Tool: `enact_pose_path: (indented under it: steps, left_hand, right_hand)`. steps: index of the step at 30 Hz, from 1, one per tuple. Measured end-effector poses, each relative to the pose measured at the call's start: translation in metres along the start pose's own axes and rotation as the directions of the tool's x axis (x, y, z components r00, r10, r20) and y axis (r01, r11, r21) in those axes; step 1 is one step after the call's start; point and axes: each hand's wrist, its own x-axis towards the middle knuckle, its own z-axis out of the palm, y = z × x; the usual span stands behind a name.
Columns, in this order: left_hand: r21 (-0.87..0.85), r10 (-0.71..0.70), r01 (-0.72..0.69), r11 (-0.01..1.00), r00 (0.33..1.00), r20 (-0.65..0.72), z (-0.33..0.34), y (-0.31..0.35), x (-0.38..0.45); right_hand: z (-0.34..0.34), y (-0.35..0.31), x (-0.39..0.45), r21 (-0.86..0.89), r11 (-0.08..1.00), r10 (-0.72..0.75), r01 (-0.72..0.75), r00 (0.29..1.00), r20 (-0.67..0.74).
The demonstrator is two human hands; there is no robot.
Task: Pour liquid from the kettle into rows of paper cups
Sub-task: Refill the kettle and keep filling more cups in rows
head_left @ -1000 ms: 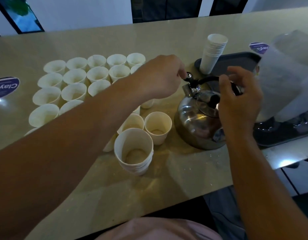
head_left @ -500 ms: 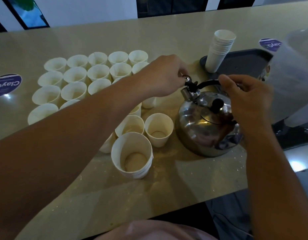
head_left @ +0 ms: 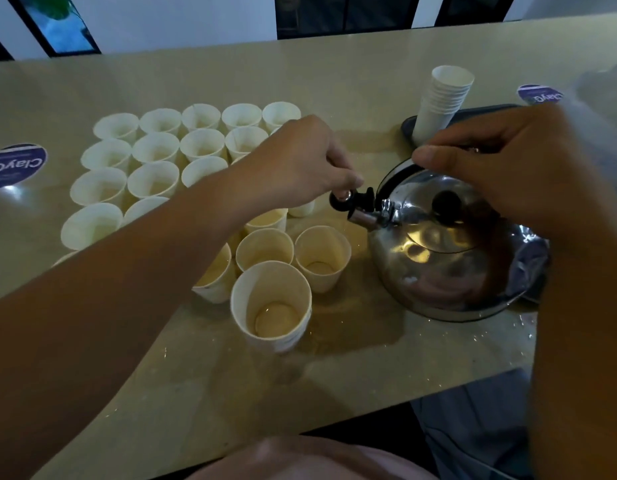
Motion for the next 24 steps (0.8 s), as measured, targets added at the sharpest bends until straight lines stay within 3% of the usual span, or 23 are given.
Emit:
enact_pose_path:
  steps: [4, 12, 24]
  left_hand:
    - [-0.055, -0.012, 0.014, 0.998, 0.999, 0.039, -0.005, -0.001, -0.013]
    - [-0.136, 0.008, 0.003, 0.991, 0.997, 0.079, -0.011, -0.005, -0.028]
    - [-0.090, 0.010, 0.002, 0.996, 0.991, 0.132, -0.010, -0.009, -0.032]
  right_hand:
    - [0.000, -0.020, -0.002, -0.035, 0.997, -0.060, 0.062, 0.997, 0.049]
    - [0.004, -0.040, 0.001, -0.127, 0.990, -0.048, 0.065, 0.990, 0.132]
    - [0.007, -0.054, 0.010, -0.186, 0.981, -0.014, 0.055, 0.977, 0.213]
